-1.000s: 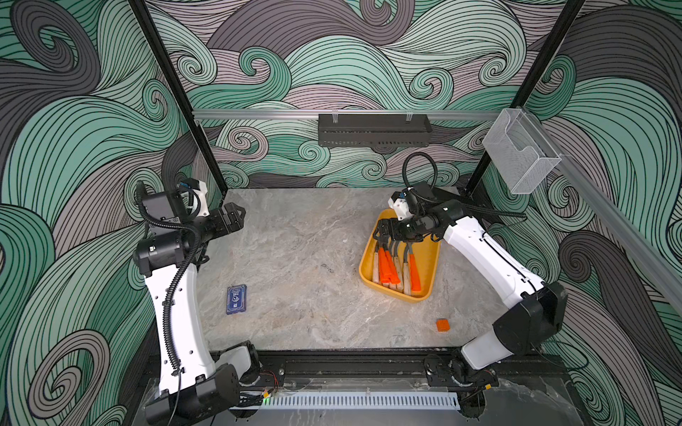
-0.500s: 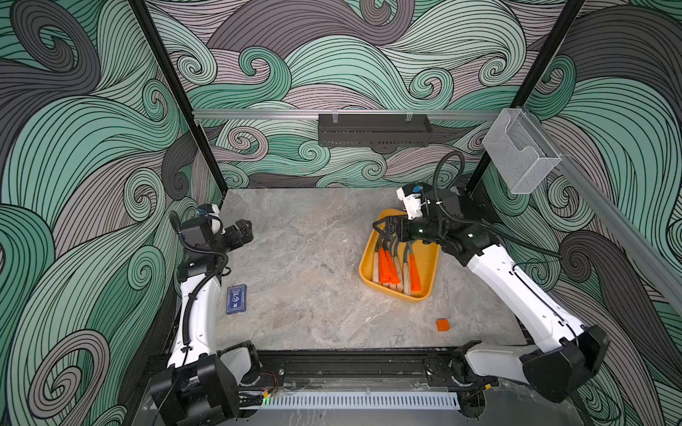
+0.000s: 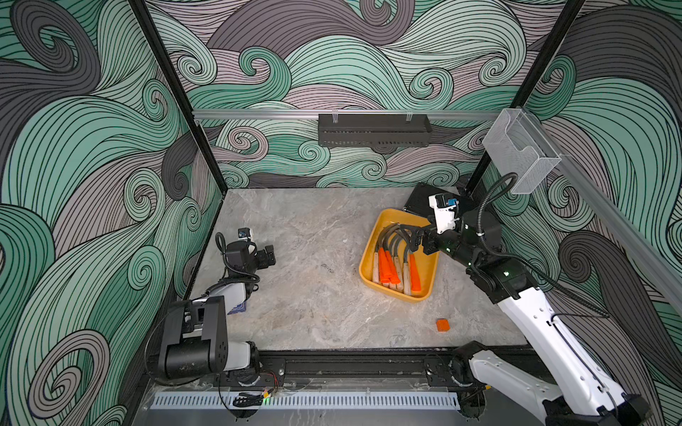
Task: Put small sickles into storage boxes
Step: Reset both arms
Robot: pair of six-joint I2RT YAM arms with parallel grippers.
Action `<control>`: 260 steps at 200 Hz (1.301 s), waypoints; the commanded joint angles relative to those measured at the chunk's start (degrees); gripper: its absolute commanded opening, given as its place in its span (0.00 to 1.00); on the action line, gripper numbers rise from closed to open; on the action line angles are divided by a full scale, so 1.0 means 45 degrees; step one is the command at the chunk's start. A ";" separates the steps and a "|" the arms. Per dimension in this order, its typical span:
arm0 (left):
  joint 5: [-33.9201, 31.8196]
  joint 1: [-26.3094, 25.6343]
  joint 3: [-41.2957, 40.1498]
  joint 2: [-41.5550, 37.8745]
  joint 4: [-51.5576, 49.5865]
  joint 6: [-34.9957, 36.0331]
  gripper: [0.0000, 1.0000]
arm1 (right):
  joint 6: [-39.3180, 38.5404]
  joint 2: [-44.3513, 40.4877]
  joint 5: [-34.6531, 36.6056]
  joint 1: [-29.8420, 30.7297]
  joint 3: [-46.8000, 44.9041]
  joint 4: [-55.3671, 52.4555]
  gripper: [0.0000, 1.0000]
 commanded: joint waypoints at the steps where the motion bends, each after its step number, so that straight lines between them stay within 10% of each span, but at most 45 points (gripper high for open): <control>1: -0.0991 -0.0205 -0.0248 0.0291 0.2544 0.0092 0.99 | -0.0708 -0.0369 0.0615 -0.0705 -0.0924 0.1279 0.99; 93: -0.0810 -0.0550 0.0587 0.1825 0.2232 0.0561 0.99 | -0.1350 -0.0164 0.1904 -0.2546 -0.6690 0.8052 0.99; 216: -0.0514 -0.0539 0.0714 0.1883 0.2062 0.0719 0.99 | -0.1098 0.8007 0.0503 -0.4528 -0.9202 1.8440 0.99; 260: -0.0517 -0.0557 0.0723 0.1874 0.2062 0.0711 0.99 | -0.0990 0.7768 0.0333 -0.4709 -0.8246 1.6118 0.99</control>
